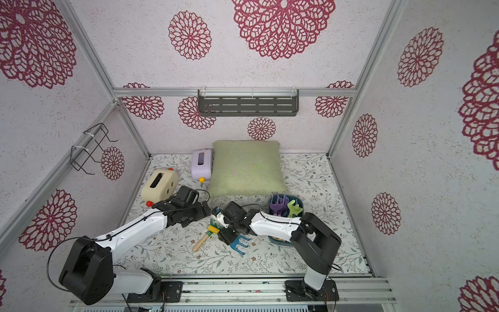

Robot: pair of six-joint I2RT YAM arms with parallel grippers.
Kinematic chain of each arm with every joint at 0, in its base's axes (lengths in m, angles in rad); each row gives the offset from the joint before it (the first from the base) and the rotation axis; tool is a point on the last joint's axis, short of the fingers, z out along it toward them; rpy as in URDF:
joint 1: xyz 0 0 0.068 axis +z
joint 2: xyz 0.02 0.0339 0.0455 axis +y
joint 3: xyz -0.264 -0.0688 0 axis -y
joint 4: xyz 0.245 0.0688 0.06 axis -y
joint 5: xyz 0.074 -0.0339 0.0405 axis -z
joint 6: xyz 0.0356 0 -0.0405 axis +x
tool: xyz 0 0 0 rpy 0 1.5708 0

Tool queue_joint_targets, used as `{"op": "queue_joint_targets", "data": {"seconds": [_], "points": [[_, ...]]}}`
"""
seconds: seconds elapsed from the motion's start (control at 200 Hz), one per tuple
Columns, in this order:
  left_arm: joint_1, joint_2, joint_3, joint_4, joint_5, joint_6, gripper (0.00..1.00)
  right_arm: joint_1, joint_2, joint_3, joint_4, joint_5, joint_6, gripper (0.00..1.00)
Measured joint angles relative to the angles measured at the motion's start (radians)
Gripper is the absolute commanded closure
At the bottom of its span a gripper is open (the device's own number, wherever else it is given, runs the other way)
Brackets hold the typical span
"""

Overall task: Put the rake into the storage box
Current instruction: Move the rake to the center of the board, then pick up the rake at the center of the board.

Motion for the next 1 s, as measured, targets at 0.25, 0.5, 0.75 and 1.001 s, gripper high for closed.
{"op": "queue_joint_targets", "data": {"seconds": [0.25, 0.5, 0.75, 1.001], "points": [[0.0, 0.01, -0.079, 0.074, 0.083, -0.002, 0.17, 0.019, -0.29, -0.229, 0.182, -0.106, 0.375, 0.07], [0.008, -0.007, -0.138, 0.153, 0.103, -0.028, 0.16, 0.125, -0.299, -0.35, 0.288, -0.07, 0.911, 0.01], [0.024, -0.2, -0.193, 0.141, -0.008, -0.073, 0.16, 0.14, -0.16, -0.281, 0.336, -0.035, 1.366, 0.47], [0.026, -0.325, -0.23, 0.132, -0.064, -0.098, 0.16, 0.14, 0.037, -0.137, 0.301, -0.039, 1.582, 0.53]]}}
